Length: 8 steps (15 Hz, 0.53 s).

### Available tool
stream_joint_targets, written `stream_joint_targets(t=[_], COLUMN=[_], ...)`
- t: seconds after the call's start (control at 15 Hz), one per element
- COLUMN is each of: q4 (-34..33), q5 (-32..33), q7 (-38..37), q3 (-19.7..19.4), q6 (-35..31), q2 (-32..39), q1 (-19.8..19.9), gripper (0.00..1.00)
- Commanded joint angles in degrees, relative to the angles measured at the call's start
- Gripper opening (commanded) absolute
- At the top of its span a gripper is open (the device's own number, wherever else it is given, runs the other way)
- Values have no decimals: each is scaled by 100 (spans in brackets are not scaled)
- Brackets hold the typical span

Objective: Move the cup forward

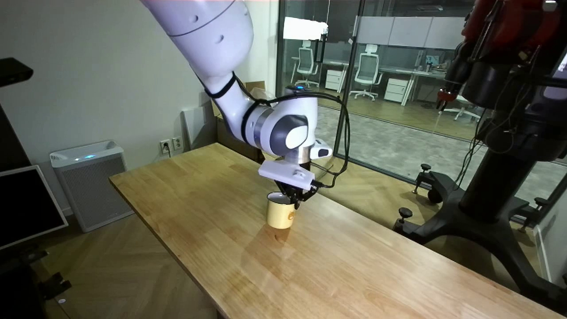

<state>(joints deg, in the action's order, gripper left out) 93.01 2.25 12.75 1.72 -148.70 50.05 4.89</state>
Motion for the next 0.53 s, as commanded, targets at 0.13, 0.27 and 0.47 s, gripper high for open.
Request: stream_joint_targets(t=[0.13, 0.27, 0.47], q4=[52, 409, 1153], q5=[41, 39, -33], q7=[-80, -290, -723], q3=[1, -77, -159], q6=[4, -245, -787], q2=[-9, -178, -518], q1=[-97, -201, -352], gripper=[3, 3, 2])
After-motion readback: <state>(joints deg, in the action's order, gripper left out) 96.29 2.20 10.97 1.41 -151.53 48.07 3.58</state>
